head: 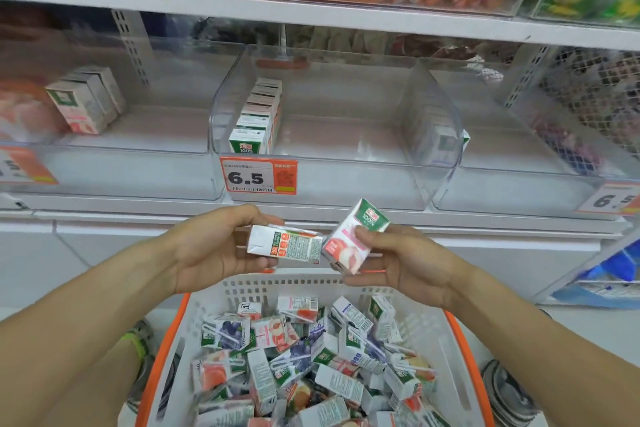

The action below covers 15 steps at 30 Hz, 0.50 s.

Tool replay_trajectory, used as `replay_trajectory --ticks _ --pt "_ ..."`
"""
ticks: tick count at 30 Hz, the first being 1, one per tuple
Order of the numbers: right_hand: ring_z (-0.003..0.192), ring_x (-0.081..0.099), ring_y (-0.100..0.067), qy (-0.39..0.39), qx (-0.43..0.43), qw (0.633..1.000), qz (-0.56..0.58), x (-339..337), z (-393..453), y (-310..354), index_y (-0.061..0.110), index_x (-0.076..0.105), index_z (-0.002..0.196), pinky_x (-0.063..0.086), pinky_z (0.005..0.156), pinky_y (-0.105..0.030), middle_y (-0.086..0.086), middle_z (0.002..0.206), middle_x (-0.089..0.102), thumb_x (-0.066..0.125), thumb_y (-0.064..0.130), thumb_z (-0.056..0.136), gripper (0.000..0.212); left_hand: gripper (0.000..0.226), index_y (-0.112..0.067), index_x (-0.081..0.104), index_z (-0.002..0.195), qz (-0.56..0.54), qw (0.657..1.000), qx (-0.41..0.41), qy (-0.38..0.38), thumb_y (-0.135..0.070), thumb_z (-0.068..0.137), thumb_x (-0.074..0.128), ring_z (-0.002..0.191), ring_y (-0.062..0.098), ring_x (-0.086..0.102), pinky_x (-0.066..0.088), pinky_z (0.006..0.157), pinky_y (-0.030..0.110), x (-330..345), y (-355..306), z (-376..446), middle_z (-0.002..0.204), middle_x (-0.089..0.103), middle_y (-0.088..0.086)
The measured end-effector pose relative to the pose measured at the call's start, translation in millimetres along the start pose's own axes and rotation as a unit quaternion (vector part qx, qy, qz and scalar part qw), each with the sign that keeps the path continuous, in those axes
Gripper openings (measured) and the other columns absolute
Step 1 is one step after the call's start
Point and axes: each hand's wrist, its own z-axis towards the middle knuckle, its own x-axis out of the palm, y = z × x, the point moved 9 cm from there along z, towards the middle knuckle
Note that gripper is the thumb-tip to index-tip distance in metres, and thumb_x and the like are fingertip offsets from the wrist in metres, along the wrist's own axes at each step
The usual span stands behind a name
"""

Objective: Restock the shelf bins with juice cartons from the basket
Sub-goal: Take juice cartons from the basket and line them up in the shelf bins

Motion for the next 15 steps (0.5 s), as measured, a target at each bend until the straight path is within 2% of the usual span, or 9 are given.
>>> replay_trajectory --ticks 4,7,8,10,11,13,15 --pt "0.098 0.07 -0.035 -0.007 -0.028 0.999 0.017 10 9 18 0.003 0.061 0.119 0.06 0.082 -0.045 -0.026 0.116 0.068 0.065 0.025 0.084 0.041 0.049 0.001 0.07 0.11 -0.049 0.998 0.018 0.019 -0.021 0.067 0.078 0.064 0.026 0.066 0.057 0.051 0.025 -3 -8 -4 0.087 0.071 0.02" --pt "0.09 0.071 -0.034 -0.003 -0.031 0.999 0.028 18 14 26 0.002 0.062 0.114 0.06 0.079 -0.046 -0.025 0.11 0.068 0.063 0.024 0.083 0.038 0.064 -0.004 0.077 0.1 -0.006 0.997 0.045 0.062 -0.028 0.045 0.098 0.066 0.019 0.066 0.055 0.054 0.021 -5 -13 -10 0.088 0.071 0.014" --pt "0.088 0.071 -0.034 0.001 -0.033 0.999 0.031 22 15 28 0.002 0.062 0.113 0.06 0.079 -0.047 -0.025 0.108 0.068 0.063 0.023 0.082 0.037 0.061 -0.003 0.075 0.102 0.019 0.997 0.051 0.061 -0.024 0.049 0.097 0.066 0.017 0.066 0.055 0.055 0.02 -8 -14 -13 0.088 0.07 0.013" --pt "0.09 0.068 -0.033 0.011 -0.045 0.999 0.02 31 16 31 0.0 0.062 0.112 0.059 0.078 -0.051 -0.024 0.106 0.066 0.065 0.02 0.08 0.037 0.055 0.0 0.07 0.11 0.062 0.996 0.064 0.032 -0.016 0.061 0.089 0.063 0.015 0.063 0.052 0.053 0.019 -20 -18 -19 0.087 0.071 0.012" --pt "0.092 0.068 -0.031 0.014 -0.055 0.998 0.0 36 17 33 0.0 0.062 0.112 0.059 0.079 -0.052 -0.023 0.105 0.066 0.066 0.018 0.08 0.037 0.058 0.001 0.068 0.112 0.081 0.994 0.072 0.009 -0.018 0.062 0.091 0.062 0.015 0.062 0.05 0.05 0.019 -29 -21 -23 0.087 0.072 0.013" --pt "0.094 0.069 -0.028 0.017 -0.079 0.996 -0.039 47 17 37 -0.002 0.062 0.112 0.059 0.078 -0.05 -0.021 0.103 0.069 0.068 0.016 0.08 0.038 0.077 -0.002 0.064 0.114 0.115 0.987 0.1 -0.054 -0.032 0.049 0.092 0.058 0.018 0.059 0.044 0.044 0.023 -52 -28 -30 0.087 0.074 0.016" --pt "0.095 0.071 -0.03 0.013 -0.11 0.992 -0.058 62 18 43 -0.007 0.061 0.113 0.06 0.078 -0.048 -0.023 0.105 0.069 0.069 0.015 0.08 0.04 0.088 -0.007 0.058 0.116 0.133 0.971 0.148 -0.132 -0.047 0.044 0.089 0.056 0.019 0.057 0.038 0.042 0.025 -77 -38 -42 0.088 0.075 0.018"
